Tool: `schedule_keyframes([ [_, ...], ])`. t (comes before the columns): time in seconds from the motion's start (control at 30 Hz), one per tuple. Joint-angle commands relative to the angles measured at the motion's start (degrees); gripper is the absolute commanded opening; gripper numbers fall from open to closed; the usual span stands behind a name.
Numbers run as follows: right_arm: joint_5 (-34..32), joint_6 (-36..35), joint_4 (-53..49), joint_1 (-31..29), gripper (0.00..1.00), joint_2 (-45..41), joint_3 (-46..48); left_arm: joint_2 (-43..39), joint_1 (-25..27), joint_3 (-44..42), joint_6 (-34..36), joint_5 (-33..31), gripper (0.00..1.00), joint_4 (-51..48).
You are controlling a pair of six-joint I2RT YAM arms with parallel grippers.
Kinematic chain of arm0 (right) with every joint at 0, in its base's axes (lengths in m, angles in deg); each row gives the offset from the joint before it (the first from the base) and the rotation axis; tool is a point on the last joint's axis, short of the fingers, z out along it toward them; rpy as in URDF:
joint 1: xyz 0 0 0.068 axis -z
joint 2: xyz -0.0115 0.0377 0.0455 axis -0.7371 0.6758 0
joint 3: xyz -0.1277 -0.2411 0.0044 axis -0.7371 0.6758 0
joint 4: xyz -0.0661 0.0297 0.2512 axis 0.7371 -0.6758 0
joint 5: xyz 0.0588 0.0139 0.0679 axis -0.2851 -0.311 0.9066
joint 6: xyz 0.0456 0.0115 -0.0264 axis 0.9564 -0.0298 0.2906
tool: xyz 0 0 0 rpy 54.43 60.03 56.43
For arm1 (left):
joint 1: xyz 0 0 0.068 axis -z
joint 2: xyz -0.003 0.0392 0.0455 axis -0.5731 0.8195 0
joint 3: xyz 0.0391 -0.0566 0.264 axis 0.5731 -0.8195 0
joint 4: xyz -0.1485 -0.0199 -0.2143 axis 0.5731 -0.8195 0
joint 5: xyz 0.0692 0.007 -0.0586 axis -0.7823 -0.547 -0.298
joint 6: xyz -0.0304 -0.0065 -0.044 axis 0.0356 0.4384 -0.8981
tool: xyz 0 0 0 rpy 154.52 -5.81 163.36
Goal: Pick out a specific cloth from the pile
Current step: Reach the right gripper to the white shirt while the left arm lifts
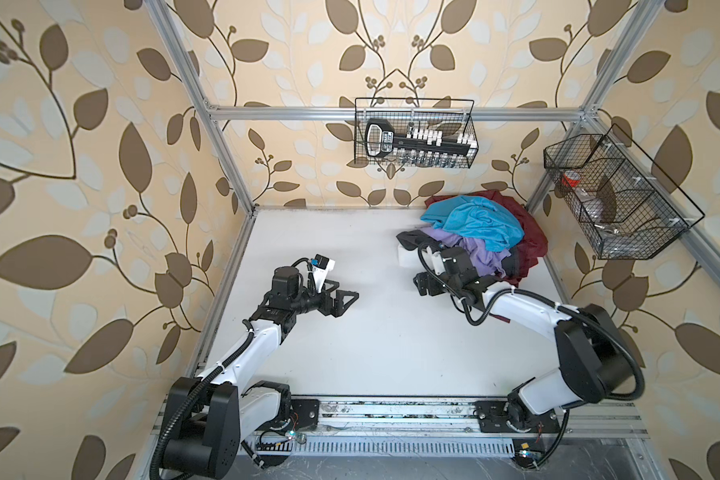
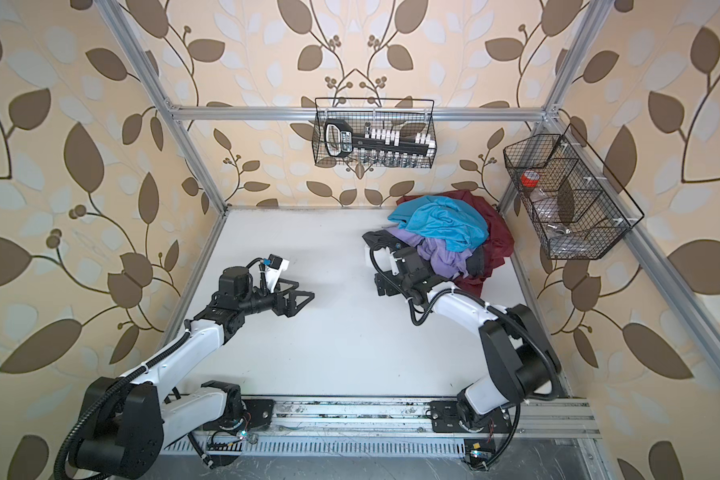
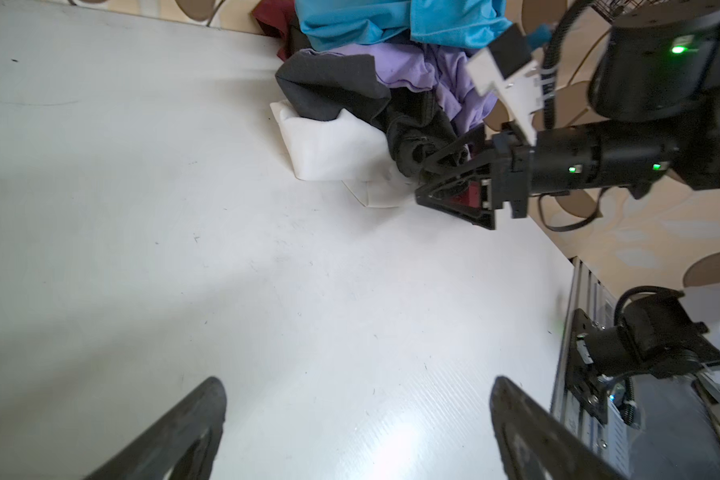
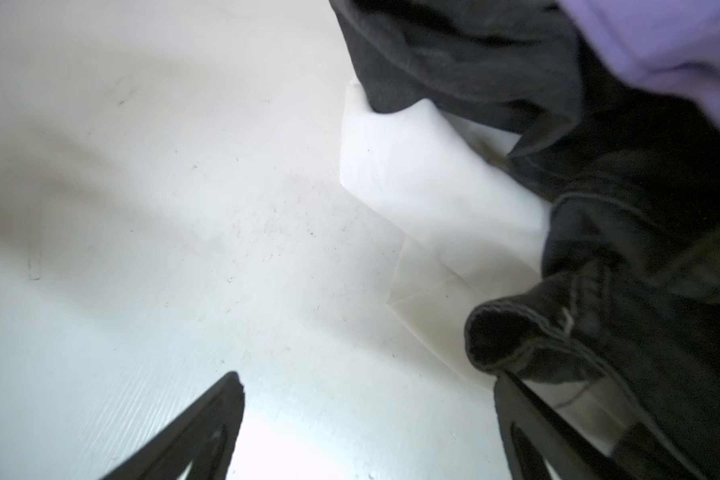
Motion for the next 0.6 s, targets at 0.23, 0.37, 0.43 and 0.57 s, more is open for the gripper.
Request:
schedule_keyframes([
  [0.23,-2.08,5.0,-6.73,-1.09,0.84,11.37,-11.47,0.9,0.29,1.66,-2.01,4.1,0.99,4.09],
  [0.37,-7.4,5.07,-8.02,-4.69,0.84,10.13,-12.7,1.18,0.29,1.68,-2.02,4.13,0.99,4.19],
  [0.43,-11.43,4.81,-9.42,-7.42,0.84,9.2,-14.09,1.01,0.26,1.57,-2.02,4.04,0.99,4.2],
  [0.57,-15.93,4.39,-11.27,-11.08,0.84,8.45,-17.07,0.53,0.26,1.28,-2.19,3.77,0.99,4.47],
])
